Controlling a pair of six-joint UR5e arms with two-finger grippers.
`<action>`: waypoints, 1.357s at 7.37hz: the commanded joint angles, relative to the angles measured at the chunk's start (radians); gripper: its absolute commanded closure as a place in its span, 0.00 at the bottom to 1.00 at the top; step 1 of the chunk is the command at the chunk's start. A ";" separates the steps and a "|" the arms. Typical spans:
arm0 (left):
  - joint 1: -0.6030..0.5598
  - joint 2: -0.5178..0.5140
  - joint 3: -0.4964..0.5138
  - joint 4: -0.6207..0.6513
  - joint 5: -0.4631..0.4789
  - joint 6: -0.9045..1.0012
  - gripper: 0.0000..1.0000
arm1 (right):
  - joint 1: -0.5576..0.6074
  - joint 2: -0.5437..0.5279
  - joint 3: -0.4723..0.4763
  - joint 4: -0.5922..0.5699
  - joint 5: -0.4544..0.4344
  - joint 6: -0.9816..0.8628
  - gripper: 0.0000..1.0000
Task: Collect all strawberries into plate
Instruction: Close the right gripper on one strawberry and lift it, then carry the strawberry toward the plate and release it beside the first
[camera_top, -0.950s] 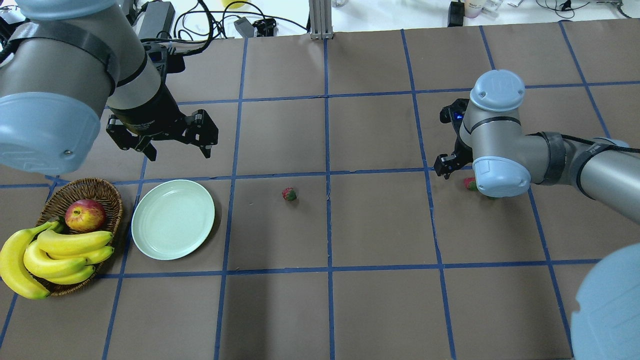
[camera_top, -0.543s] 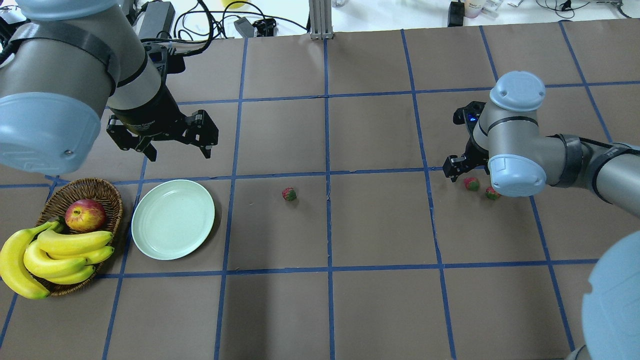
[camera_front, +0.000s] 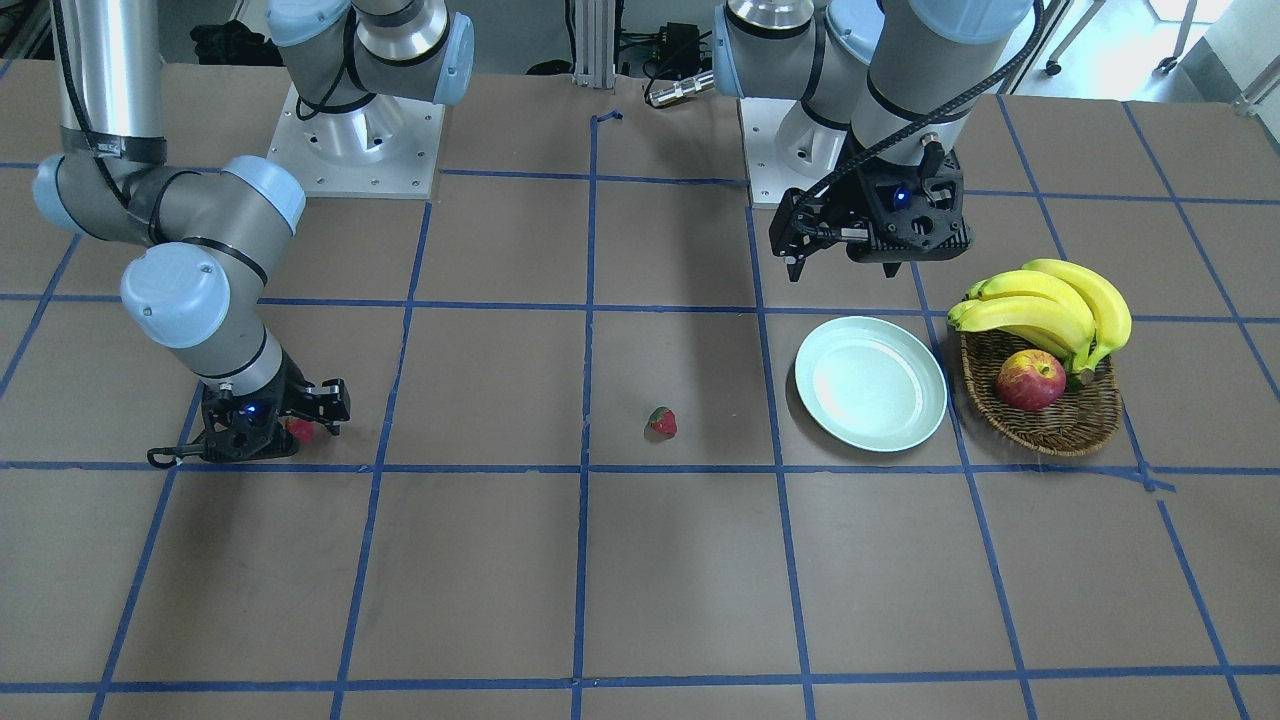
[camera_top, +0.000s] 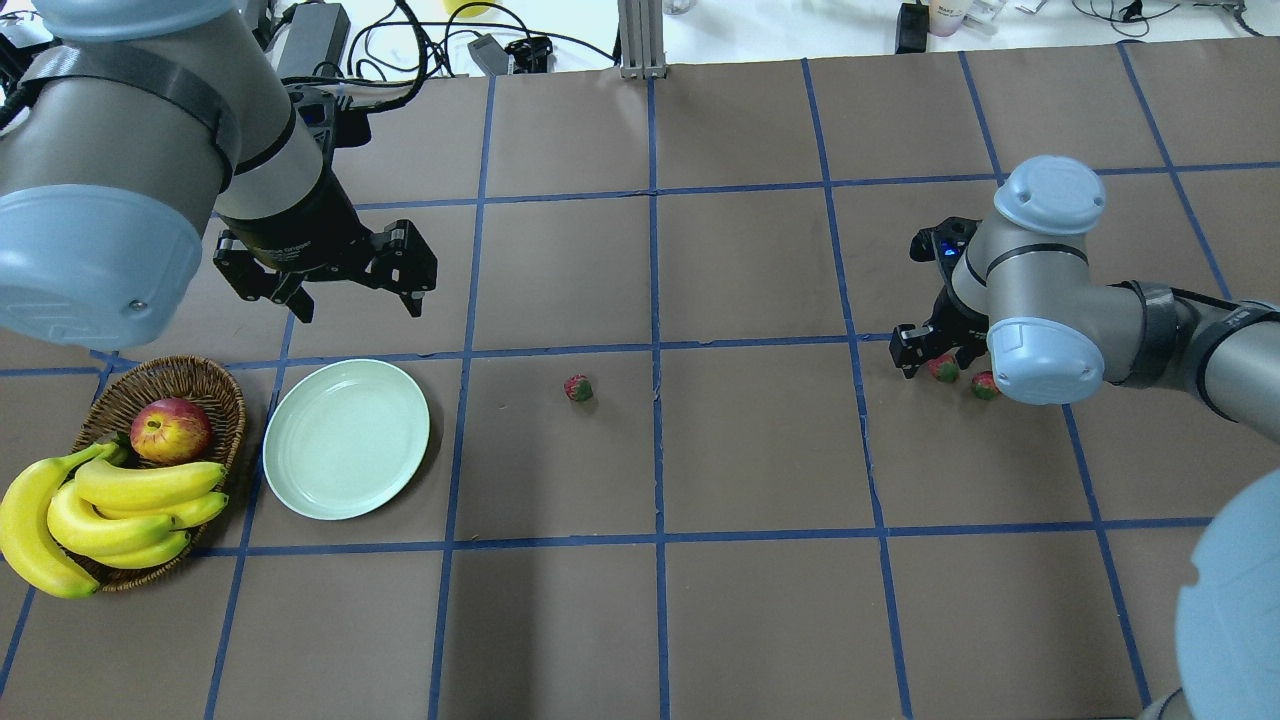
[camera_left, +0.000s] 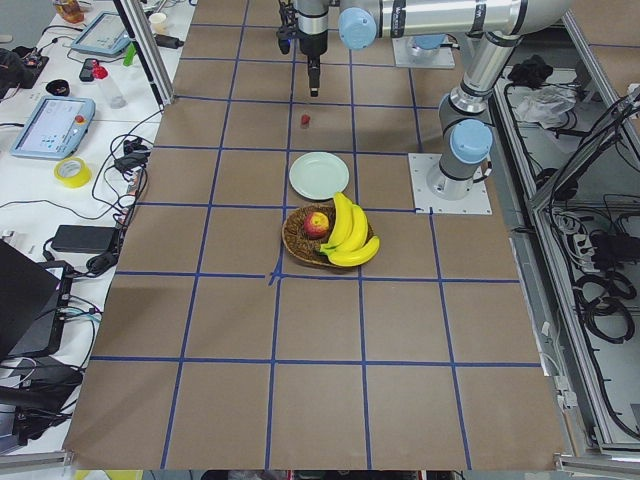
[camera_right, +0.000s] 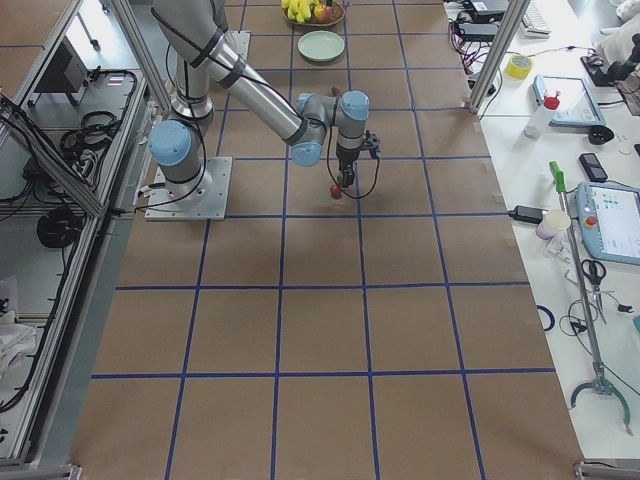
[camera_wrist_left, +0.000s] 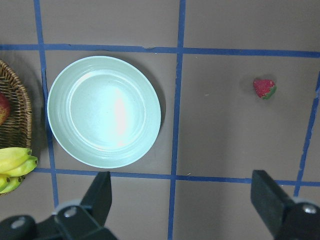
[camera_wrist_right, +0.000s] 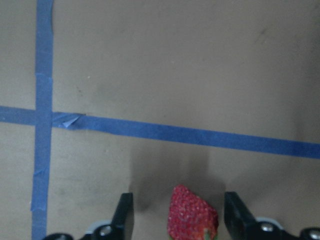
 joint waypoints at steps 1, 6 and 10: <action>0.000 0.000 0.000 0.000 0.000 0.000 0.00 | -0.001 -0.004 0.002 0.005 -0.009 -0.042 1.00; 0.000 0.000 -0.002 0.000 0.000 0.002 0.00 | 0.315 -0.090 -0.075 0.199 0.078 0.544 1.00; 0.000 0.000 -0.003 -0.003 0.002 0.000 0.00 | 0.651 0.052 -0.156 0.076 0.081 1.045 1.00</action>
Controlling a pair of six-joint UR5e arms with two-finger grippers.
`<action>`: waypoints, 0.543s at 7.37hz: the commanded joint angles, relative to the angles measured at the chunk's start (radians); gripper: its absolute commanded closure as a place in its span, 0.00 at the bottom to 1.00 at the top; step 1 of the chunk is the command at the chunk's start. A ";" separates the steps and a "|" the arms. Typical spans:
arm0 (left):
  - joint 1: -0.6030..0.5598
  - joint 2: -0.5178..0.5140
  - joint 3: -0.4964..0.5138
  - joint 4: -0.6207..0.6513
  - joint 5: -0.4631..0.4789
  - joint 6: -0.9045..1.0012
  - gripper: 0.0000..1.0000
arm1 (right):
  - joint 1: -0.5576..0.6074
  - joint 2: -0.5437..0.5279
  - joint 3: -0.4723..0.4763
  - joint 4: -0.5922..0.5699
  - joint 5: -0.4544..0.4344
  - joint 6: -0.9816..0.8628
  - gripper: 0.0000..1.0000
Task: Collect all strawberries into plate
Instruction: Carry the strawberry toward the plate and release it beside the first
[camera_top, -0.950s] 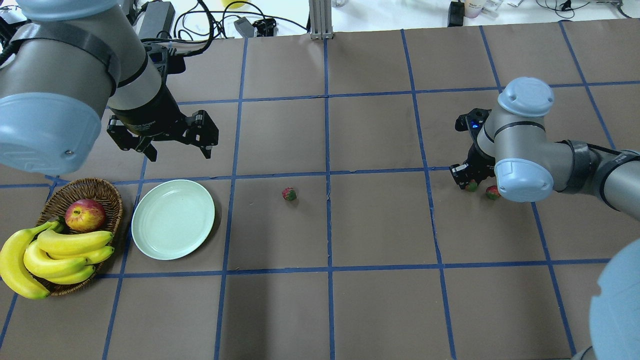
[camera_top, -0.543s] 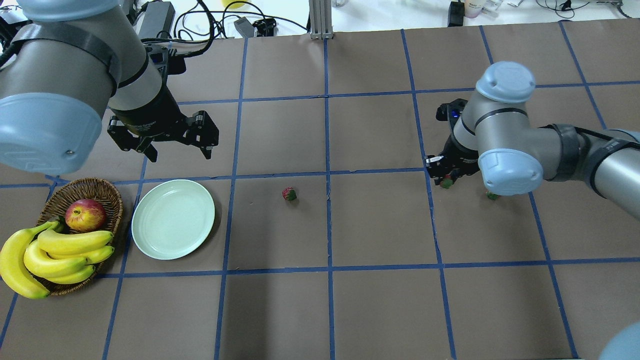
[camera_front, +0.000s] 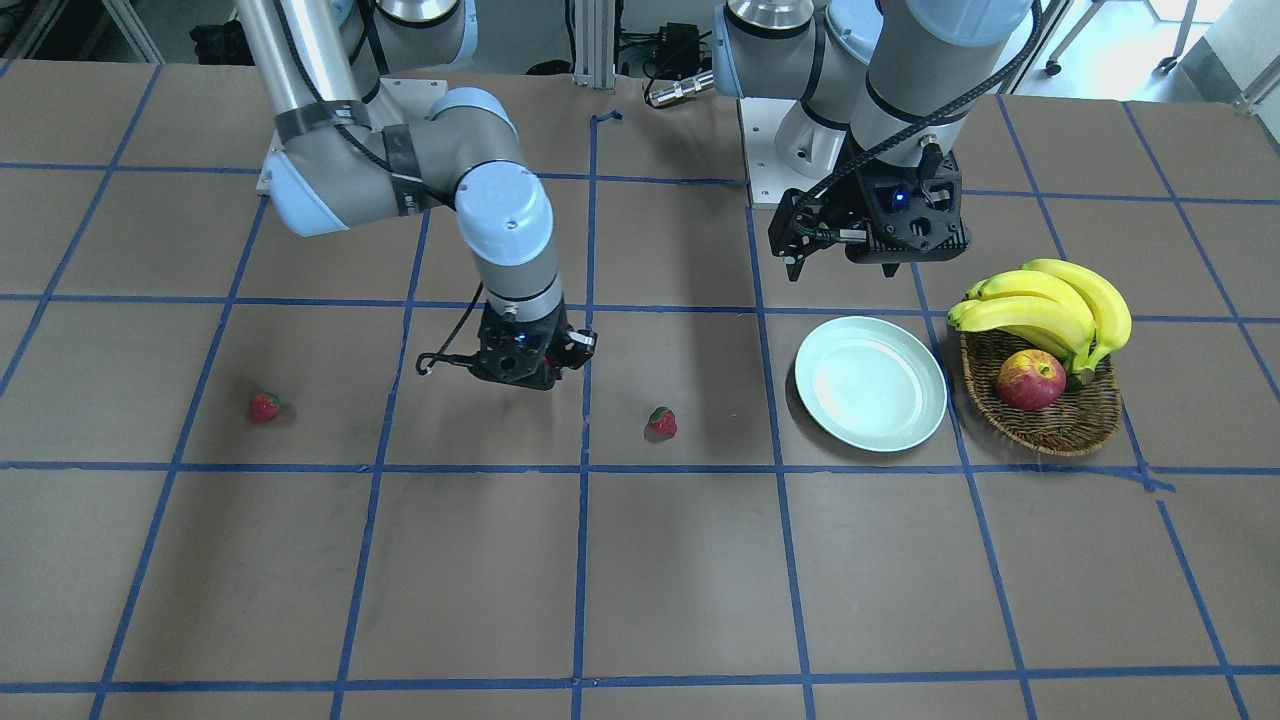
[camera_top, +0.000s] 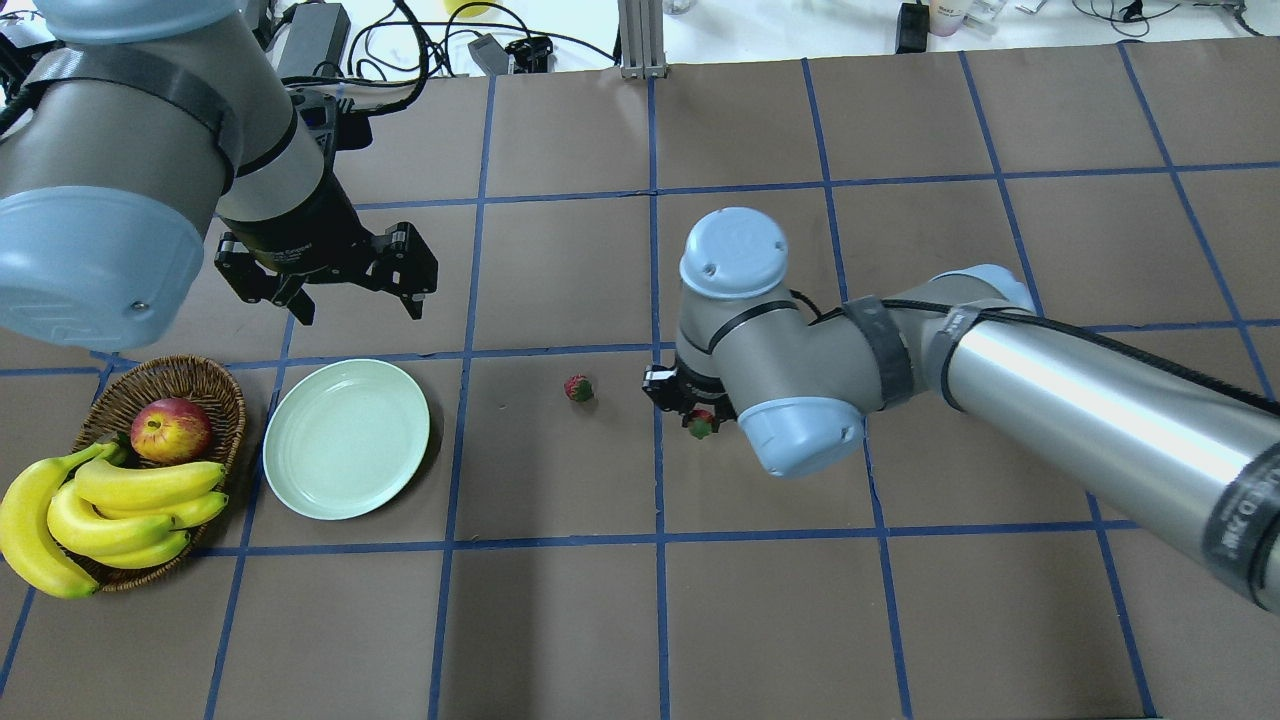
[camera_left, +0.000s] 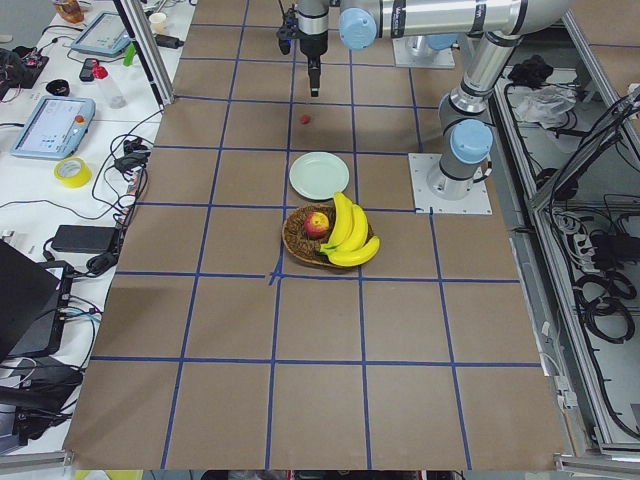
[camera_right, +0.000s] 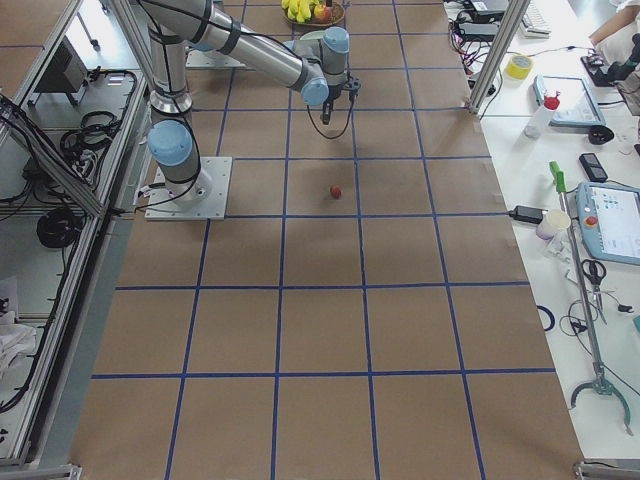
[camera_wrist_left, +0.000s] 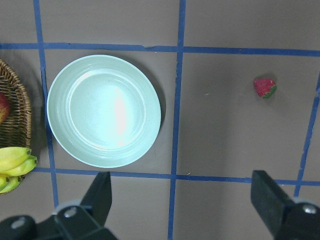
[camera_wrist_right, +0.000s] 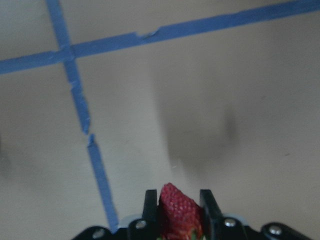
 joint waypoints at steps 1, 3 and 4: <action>0.000 -0.001 0.000 -0.001 -0.001 -0.001 0.00 | 0.085 0.043 -0.077 -0.009 0.002 0.166 1.00; 0.000 -0.003 0.000 -0.001 -0.001 -0.007 0.00 | 0.114 0.070 -0.085 -0.021 0.053 0.217 1.00; 0.000 -0.005 0.000 0.001 -0.001 -0.005 0.00 | 0.114 0.088 -0.090 -0.024 0.065 0.223 0.64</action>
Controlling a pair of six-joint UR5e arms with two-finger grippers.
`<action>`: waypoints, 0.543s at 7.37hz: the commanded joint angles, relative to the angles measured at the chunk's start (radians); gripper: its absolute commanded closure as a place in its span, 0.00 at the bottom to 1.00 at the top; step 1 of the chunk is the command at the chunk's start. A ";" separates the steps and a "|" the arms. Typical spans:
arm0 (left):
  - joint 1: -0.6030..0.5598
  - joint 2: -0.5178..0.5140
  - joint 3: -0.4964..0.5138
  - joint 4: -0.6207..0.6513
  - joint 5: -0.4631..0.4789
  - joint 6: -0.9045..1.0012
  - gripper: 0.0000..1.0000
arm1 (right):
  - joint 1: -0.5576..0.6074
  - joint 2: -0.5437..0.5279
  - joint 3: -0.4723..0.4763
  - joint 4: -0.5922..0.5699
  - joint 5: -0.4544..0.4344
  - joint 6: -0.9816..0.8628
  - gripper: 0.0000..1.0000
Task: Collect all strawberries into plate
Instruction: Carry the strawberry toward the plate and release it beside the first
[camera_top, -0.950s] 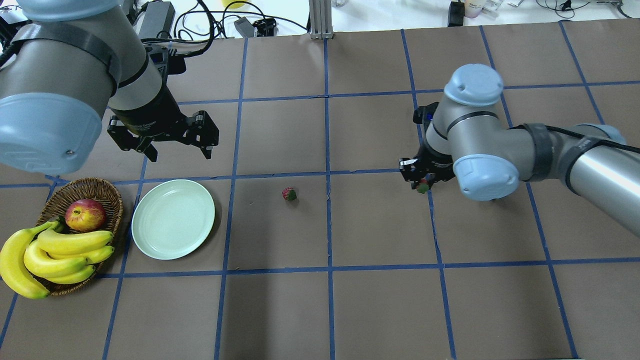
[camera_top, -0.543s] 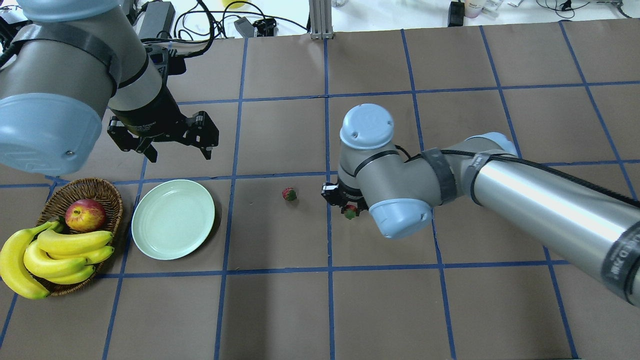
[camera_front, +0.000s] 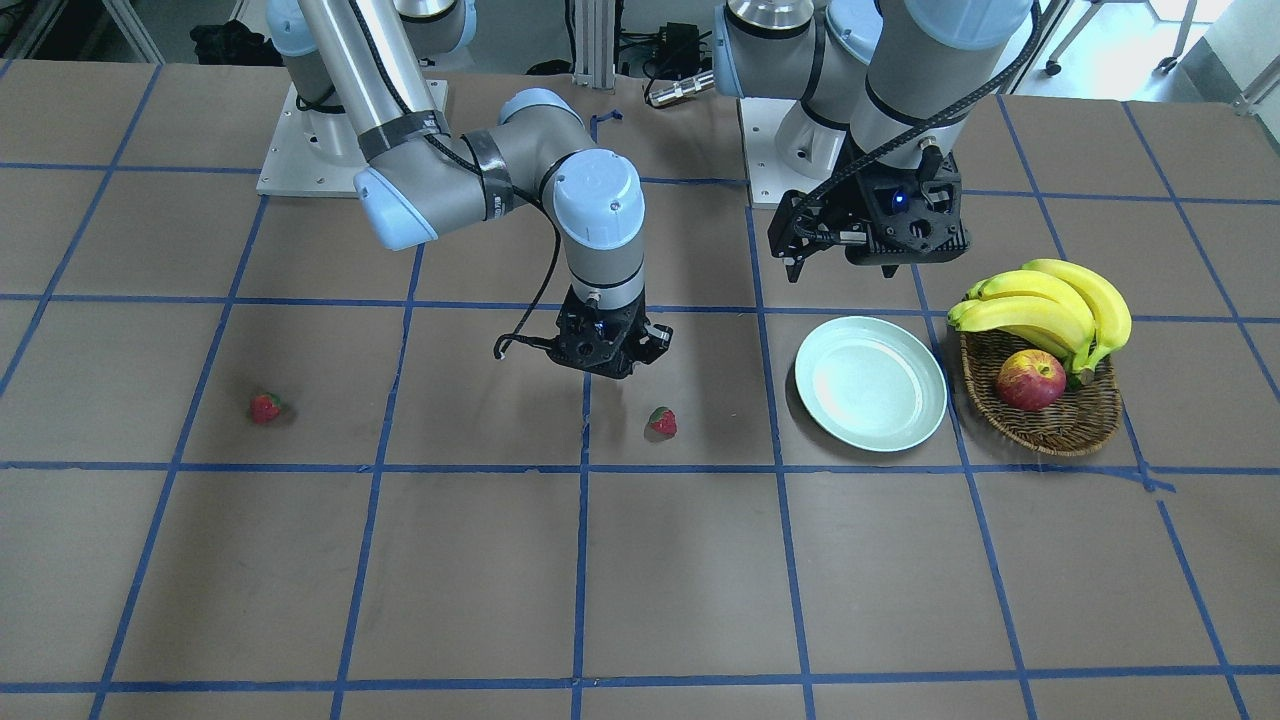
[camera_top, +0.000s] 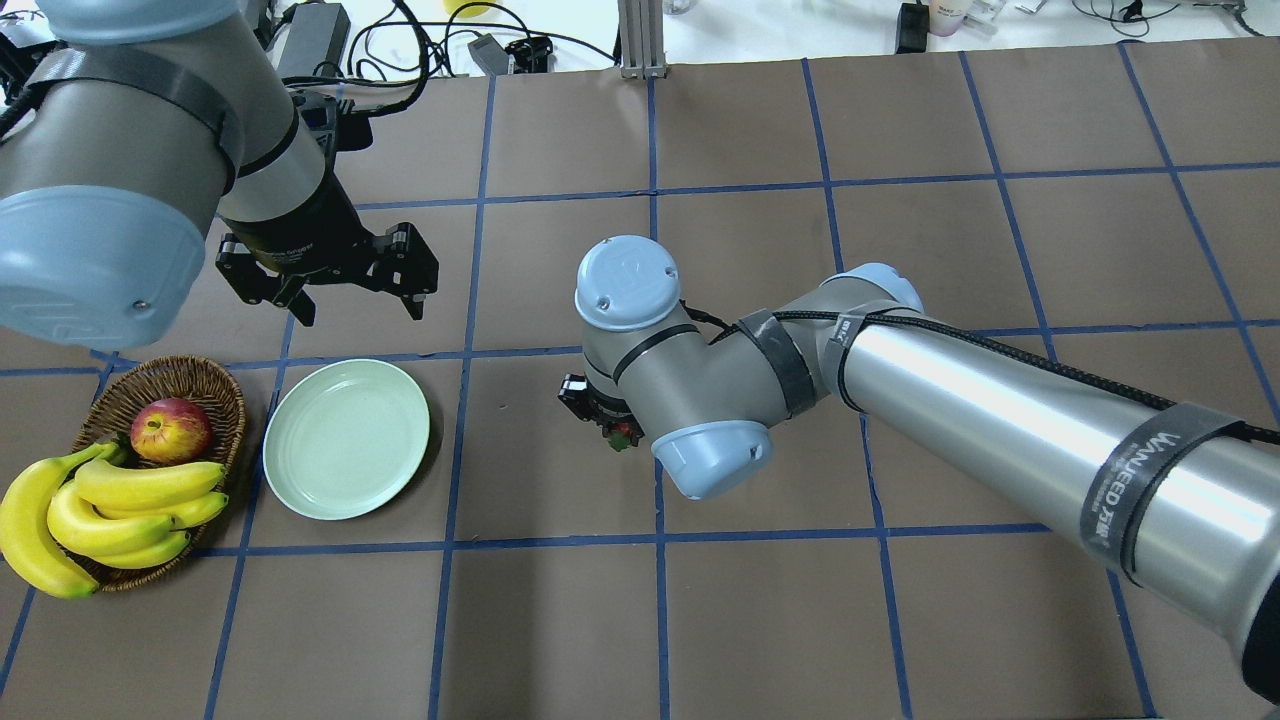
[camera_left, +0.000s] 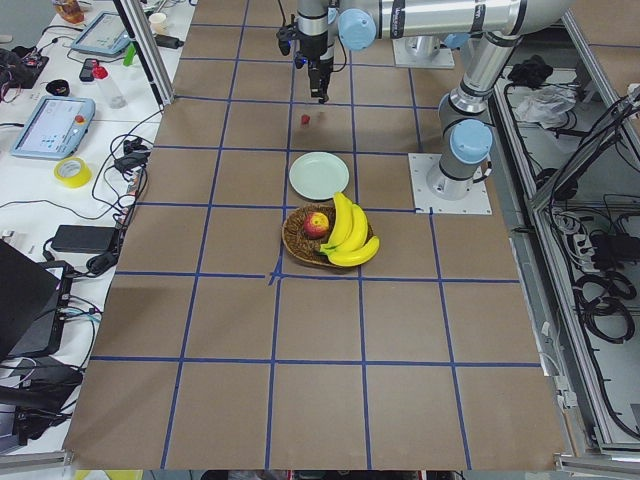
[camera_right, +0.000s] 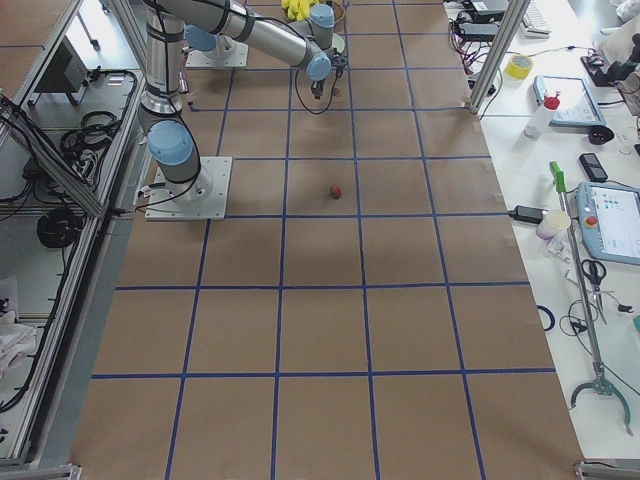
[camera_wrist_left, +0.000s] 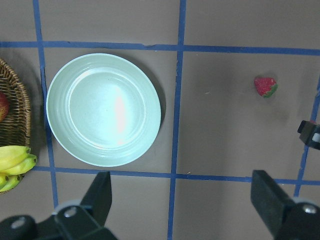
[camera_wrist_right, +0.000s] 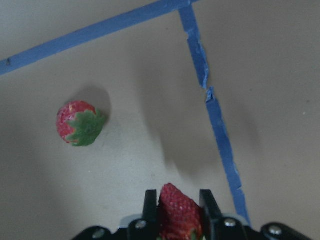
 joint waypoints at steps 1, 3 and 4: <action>0.000 -0.001 0.000 0.001 0.000 0.000 0.00 | 0.008 0.036 -0.012 -0.040 0.021 0.024 0.57; -0.001 -0.003 0.000 0.001 -0.001 -0.004 0.00 | 0.007 0.042 -0.001 -0.042 -0.039 0.016 0.18; -0.002 -0.004 0.000 0.001 -0.001 -0.004 0.00 | 0.005 0.039 -0.019 -0.037 -0.046 0.010 0.05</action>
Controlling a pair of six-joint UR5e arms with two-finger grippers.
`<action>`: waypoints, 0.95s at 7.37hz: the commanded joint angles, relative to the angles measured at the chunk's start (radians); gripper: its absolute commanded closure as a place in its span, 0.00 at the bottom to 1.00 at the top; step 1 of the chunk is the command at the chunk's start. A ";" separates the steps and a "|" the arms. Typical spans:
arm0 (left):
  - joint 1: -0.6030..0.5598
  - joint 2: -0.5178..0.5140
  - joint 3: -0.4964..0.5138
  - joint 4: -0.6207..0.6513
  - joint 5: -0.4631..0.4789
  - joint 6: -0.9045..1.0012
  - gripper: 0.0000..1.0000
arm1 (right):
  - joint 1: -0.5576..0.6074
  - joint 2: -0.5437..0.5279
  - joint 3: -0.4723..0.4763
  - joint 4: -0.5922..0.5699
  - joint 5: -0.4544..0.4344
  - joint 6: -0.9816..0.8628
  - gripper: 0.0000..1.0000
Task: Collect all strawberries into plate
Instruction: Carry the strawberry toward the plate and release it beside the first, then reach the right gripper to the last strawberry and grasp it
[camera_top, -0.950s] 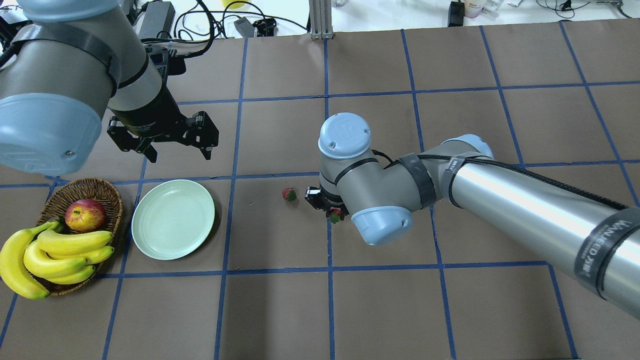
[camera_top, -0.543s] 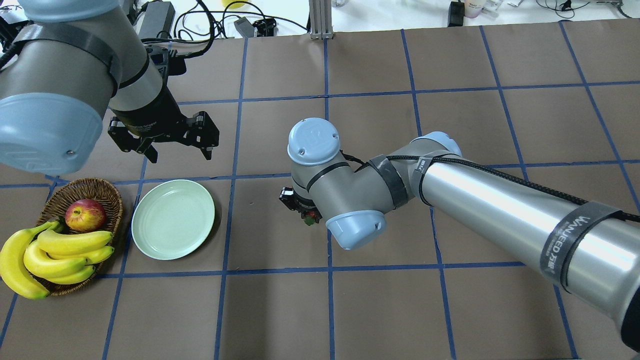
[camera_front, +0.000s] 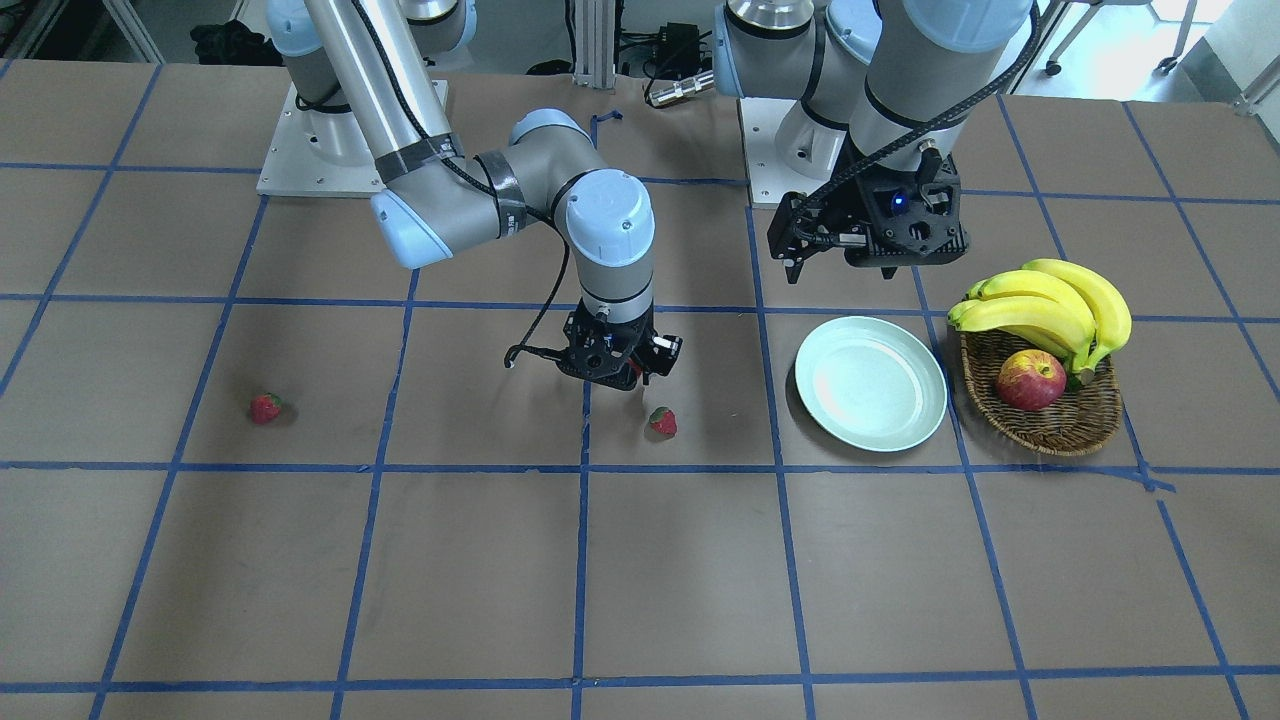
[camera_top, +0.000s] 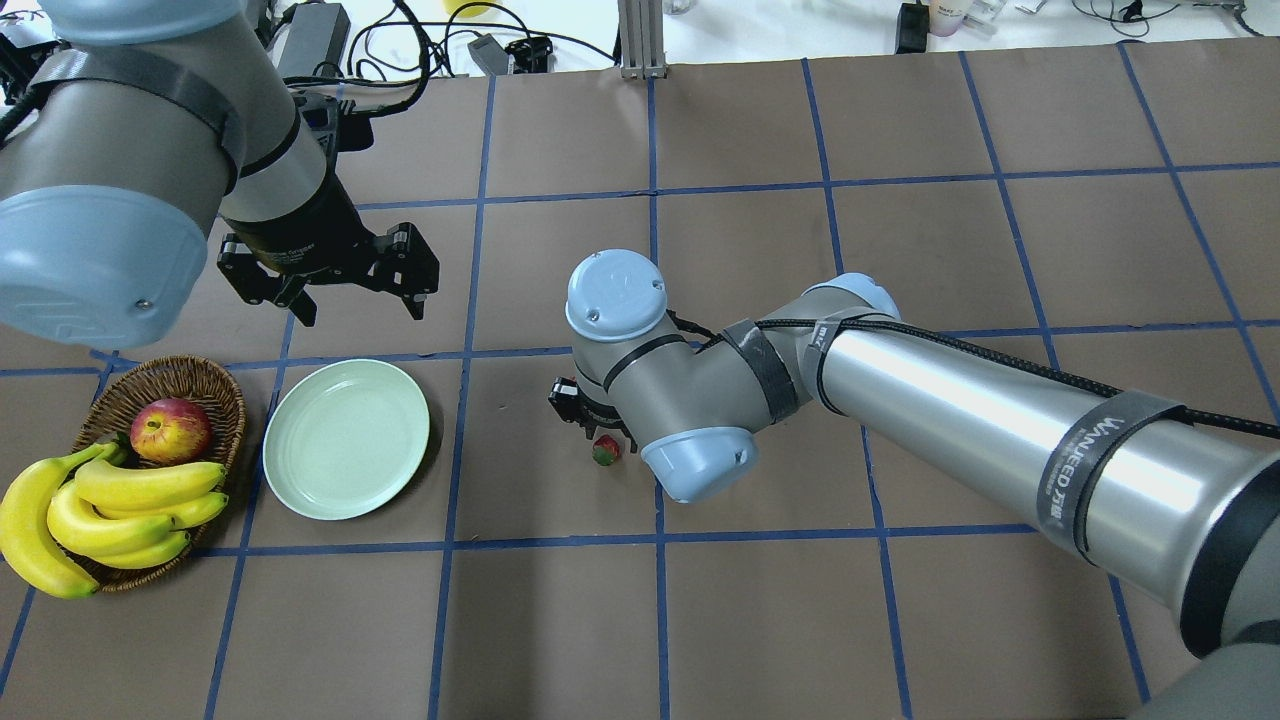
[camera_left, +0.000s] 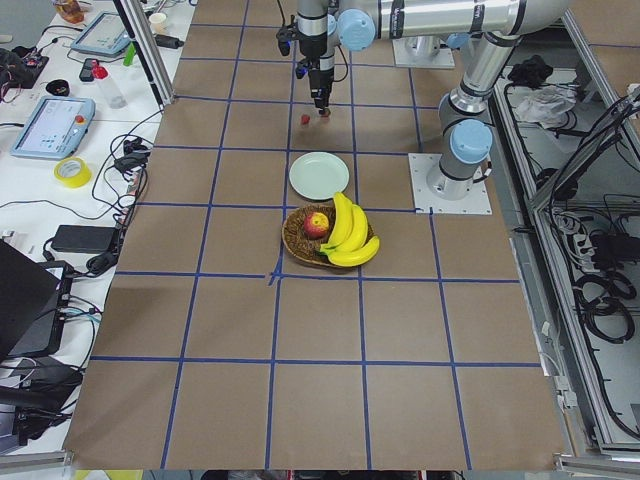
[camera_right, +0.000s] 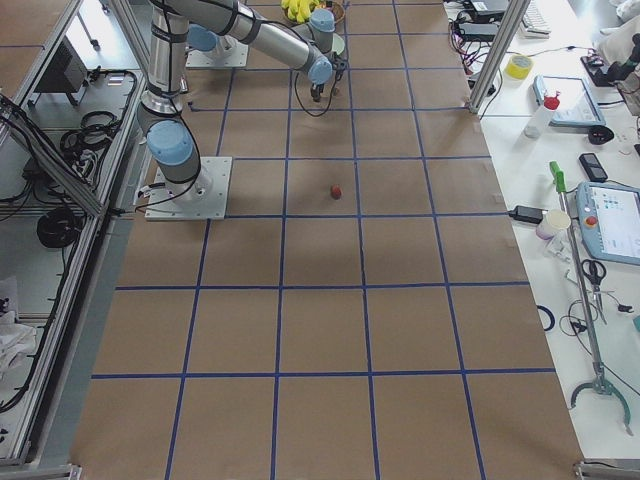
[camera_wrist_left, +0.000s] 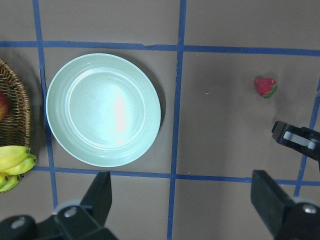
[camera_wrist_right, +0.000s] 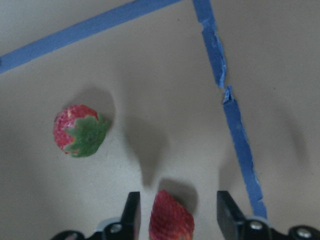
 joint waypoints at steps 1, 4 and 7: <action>-0.001 -0.002 0.000 0.000 -0.001 -0.001 0.00 | -0.029 -0.008 -0.043 0.005 -0.022 -0.045 0.00; -0.001 -0.002 -0.001 0.000 -0.001 -0.001 0.00 | -0.293 -0.150 -0.054 0.294 -0.099 -0.435 0.00; -0.001 -0.002 -0.002 -0.002 0.001 0.000 0.00 | -0.648 -0.235 0.041 0.308 -0.178 -0.836 0.00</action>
